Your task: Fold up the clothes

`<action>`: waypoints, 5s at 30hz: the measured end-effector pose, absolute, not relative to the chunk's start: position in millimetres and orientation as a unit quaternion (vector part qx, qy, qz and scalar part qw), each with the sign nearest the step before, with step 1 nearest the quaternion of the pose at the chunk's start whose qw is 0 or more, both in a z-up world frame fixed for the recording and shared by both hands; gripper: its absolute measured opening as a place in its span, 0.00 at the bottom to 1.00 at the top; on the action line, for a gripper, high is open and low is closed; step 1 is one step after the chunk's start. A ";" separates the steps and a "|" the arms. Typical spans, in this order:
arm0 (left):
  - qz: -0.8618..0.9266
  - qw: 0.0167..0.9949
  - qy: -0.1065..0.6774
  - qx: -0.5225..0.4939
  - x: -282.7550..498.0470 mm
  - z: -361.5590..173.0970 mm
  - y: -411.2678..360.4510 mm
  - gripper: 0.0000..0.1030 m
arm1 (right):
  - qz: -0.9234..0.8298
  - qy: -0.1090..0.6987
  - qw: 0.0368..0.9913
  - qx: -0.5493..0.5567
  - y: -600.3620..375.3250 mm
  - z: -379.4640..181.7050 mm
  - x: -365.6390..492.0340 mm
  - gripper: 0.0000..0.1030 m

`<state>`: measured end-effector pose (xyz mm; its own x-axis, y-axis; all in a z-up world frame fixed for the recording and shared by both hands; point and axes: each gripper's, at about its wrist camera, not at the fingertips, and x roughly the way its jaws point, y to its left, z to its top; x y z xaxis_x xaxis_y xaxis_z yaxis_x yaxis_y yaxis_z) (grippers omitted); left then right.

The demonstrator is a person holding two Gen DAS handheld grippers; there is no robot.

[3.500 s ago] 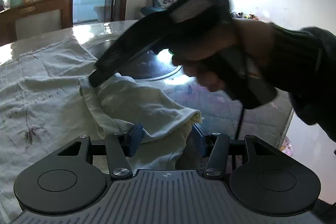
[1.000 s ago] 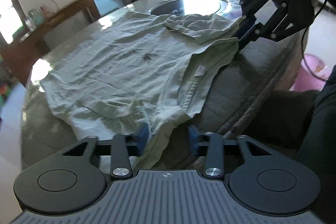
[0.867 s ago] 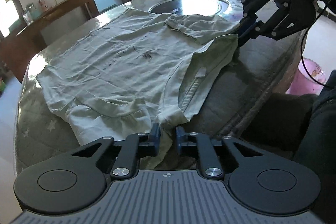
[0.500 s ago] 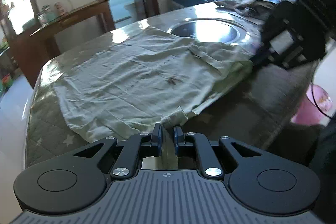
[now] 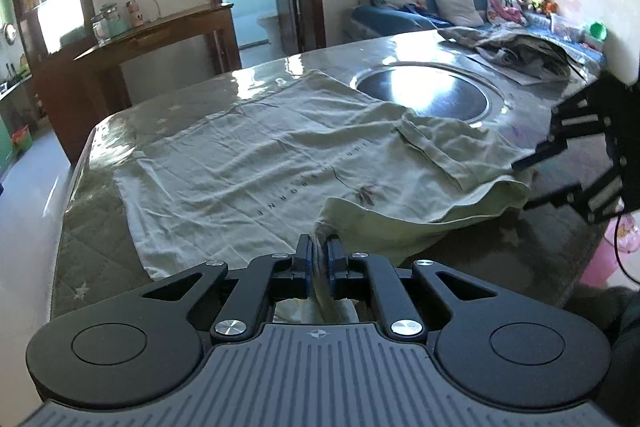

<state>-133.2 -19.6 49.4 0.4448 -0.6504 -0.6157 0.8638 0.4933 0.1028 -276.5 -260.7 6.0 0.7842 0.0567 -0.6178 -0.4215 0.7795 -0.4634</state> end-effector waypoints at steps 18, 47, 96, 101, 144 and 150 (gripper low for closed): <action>-0.455 0.817 0.247 0.255 -163.2 33.8 -7.4 0.11 | 0.130 0.332 0.884 -0.301 -278.9 4.0 -253.7 0.10; -0.425 0.819 0.214 0.321 -198.2 12.6 -2.7 0.07 | 0.120 0.318 0.883 -0.325 -277.6 3.7 -253.8 0.03; -0.356 0.862 0.268 0.241 49.4 58.6 -97.4 0.07 | 0.063 0.327 0.919 -0.211 -360.0 60.6 -47.1 0.03; -0.345 0.864 0.297 0.214 75.4 42.8 -100.7 0.12 | 0.047 0.328 0.928 -0.168 -366.7 43.7 -28.9 0.04; -0.262 0.877 0.389 0.105 136.6 42.8 -100.0 0.56 | 0.037 0.399 0.916 0.030 -397.8 41.2 48.6 0.65; -0.247 0.875 0.409 0.080 145.9 35.7 -90.2 0.56 | -0.001 0.393 0.918 0.058 -406.2 35.4 55.1 0.69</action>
